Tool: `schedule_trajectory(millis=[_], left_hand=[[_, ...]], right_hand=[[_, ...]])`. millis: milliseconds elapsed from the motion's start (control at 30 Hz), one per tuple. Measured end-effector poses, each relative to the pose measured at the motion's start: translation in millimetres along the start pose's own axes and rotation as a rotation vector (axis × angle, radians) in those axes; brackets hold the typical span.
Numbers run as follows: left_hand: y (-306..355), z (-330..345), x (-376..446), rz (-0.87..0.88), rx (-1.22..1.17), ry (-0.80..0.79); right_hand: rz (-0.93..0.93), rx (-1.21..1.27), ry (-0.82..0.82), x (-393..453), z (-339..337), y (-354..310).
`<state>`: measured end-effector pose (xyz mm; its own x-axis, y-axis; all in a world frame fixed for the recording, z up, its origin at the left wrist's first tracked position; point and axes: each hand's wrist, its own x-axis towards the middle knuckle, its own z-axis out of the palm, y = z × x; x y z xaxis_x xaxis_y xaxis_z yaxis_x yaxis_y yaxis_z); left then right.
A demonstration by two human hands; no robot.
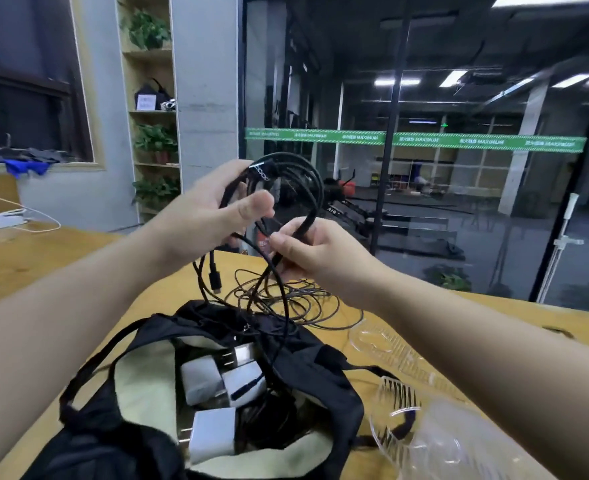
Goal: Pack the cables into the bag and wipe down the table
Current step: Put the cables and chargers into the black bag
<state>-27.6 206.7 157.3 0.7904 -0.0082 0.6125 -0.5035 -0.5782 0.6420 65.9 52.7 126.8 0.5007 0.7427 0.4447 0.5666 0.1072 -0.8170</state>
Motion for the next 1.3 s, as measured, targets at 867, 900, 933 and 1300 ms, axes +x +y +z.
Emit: schedule_trajectory(millis=[867,900,933,1300], left_hand=[[-6,-15,-34,0.108,0.394,0.238],[-5,-16,-31,0.116,0.392,0.267],[-4,-18,-28,0.122,0.381,0.297],[-24,-1,-34,0.1,0.487,0.213]], right_hand=[[0.368,-1.024,-0.335,-63,13,41],[0.354,-1.048,-0.292,-60,14,39],[0.346,-1.058,-0.239,-56,13,37],[0.186,0.144,0.211,-24,5,5]])
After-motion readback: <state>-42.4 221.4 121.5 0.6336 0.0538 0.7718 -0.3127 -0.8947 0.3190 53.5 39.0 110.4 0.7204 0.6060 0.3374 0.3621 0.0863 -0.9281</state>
